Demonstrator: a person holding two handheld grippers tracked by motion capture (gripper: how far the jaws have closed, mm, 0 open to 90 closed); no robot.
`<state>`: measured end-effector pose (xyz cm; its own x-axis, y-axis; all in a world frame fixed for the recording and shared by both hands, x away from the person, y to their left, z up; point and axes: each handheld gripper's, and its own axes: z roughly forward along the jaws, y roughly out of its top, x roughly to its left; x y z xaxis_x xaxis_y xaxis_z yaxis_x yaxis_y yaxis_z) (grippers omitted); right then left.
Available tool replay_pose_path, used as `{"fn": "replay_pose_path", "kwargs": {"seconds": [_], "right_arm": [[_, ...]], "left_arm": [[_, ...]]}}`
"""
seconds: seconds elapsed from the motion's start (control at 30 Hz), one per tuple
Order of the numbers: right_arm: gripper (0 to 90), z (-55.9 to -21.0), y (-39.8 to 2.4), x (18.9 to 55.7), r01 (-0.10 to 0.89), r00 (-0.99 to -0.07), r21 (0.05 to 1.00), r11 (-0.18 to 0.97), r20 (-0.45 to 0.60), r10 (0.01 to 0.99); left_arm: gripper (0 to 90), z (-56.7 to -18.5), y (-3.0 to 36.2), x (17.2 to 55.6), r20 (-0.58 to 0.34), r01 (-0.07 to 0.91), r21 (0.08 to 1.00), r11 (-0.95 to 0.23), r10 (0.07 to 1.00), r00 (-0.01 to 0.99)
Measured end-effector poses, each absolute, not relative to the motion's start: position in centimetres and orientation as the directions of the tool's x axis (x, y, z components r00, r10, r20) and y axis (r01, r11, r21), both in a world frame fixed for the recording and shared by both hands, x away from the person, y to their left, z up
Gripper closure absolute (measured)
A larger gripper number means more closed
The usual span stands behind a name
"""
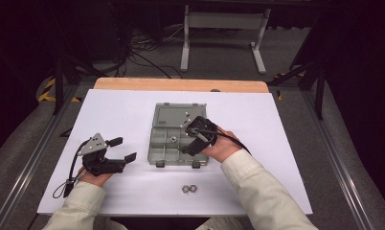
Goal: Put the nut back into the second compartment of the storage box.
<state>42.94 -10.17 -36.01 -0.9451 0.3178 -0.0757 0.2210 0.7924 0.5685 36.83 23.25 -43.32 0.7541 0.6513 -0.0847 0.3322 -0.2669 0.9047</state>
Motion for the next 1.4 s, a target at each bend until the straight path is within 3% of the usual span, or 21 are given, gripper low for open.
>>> {"fn": "replay_pose_path", "kwargs": {"seconds": [1.4], "right_arm": [[24.6,-39.5,-12.3,36.4,0.184,-0.965,0.486,0.854,-0.076,0.251]], "left_arm": [[17.4,-43.4,22.9,36.9,-0.088,0.336,0.903,-0.270,0.647,0.757]]}}
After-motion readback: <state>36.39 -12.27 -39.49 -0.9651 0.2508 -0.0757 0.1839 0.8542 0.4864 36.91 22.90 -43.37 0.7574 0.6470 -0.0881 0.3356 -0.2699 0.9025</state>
